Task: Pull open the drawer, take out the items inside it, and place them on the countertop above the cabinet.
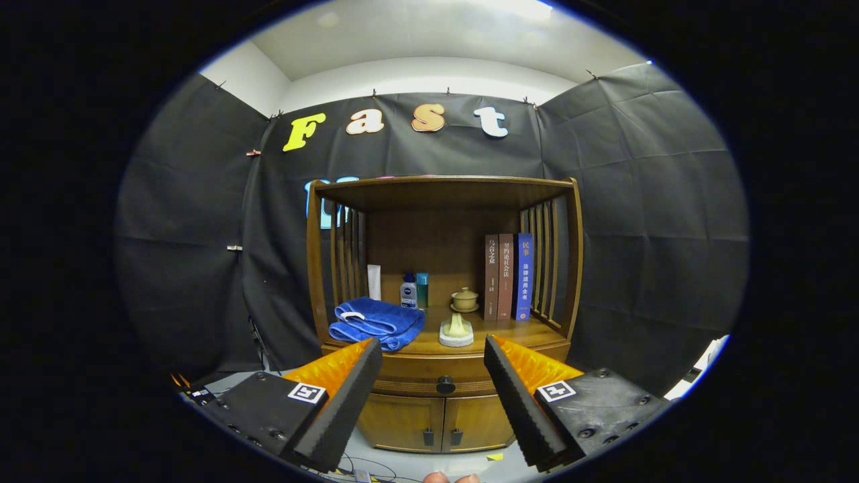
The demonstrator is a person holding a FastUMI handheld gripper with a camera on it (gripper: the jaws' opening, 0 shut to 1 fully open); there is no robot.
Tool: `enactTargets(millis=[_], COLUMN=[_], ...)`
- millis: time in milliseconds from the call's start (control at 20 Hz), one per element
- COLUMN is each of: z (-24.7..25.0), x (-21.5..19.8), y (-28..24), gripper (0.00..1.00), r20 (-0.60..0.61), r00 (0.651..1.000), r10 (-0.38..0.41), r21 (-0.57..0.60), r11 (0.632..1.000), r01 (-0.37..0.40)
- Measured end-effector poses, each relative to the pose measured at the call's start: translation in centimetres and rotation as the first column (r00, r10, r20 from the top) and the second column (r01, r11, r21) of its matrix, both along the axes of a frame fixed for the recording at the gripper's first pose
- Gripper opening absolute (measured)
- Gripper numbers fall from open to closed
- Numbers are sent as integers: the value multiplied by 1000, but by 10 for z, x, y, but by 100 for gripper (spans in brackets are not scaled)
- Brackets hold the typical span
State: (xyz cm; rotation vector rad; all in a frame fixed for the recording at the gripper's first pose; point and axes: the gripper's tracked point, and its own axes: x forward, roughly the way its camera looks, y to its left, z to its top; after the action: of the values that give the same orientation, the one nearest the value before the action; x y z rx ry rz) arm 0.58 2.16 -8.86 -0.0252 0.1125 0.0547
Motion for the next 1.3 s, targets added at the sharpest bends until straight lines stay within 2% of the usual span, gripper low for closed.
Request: enactTargets(millis=[1300], z=[3], x=[0], y=[-1], gripper=[99], r20=[5], r00=[1000], r10=[-12], r21=[1], r11=[1000], r01=[12])
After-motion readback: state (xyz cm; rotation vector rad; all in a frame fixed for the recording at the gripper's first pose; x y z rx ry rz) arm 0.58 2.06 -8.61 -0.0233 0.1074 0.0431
